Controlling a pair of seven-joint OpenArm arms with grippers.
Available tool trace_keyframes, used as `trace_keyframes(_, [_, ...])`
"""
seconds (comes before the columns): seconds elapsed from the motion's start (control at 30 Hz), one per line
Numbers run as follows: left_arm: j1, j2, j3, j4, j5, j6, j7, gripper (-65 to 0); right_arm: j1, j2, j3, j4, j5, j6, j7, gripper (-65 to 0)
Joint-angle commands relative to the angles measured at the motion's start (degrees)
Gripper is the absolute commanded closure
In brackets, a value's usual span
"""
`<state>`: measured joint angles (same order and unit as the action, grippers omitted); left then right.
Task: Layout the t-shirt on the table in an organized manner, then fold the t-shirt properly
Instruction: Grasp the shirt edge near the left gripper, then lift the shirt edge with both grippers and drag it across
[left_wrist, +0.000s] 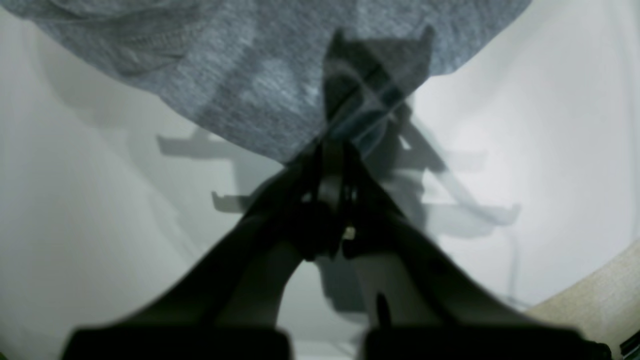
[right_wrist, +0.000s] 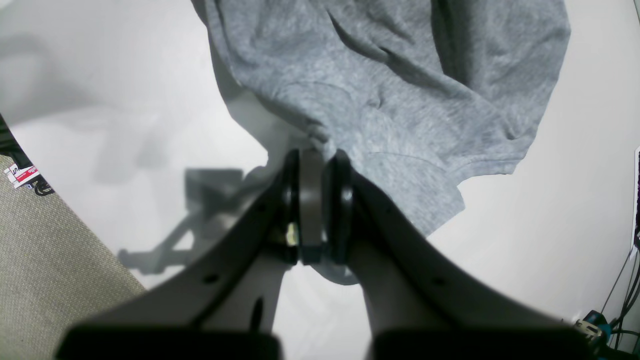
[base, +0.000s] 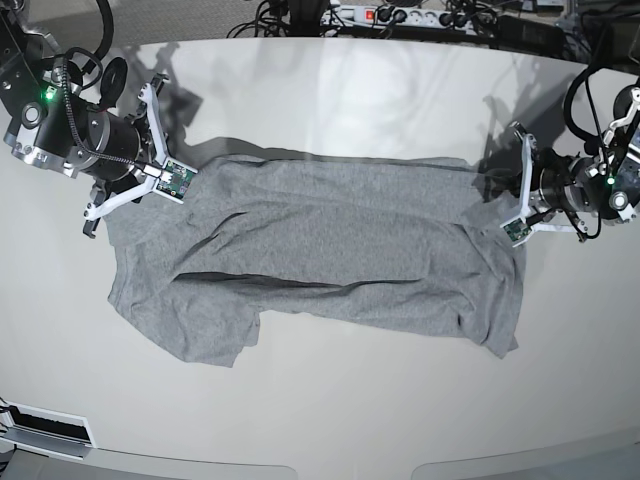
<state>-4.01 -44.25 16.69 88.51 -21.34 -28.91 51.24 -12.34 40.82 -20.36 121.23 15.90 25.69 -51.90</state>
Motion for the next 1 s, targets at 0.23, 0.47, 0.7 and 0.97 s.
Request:
trace_keyframes(0.23, [-2.1, -2.4, -0.7, 4.0, -0.1, 0.3, 3.0, 0.0, 0.6, 0.8, 0.5, 1.0, 0.0, -0.3, 0.6, 0.0])
trace_keyframes(0.47, [-2.1, -4.0, -0.7, 12.2, -0.1, 0.3, 3.6, 0.0, 0.6, 0.8, 0.5, 1.0, 0.0, -0.2, 0.6, 0.0])
trace_keyframes(0.7, [-2.1, -7.1, -0.7, 20.6, 3.1, 1.7, 4.7, 0.0, 0.6, 1.3, 0.6, 1.0, -5.7, -2.0, 0.6, 0.0])
trace_keyframes(0.97, [-2.2, -15.2, -0.8, 28.4, 5.2, 3.7, 4.5, 0.0, 0.6, 5.9, 3.5, 3.2, -5.7, -3.1, -6.9, 0.0])
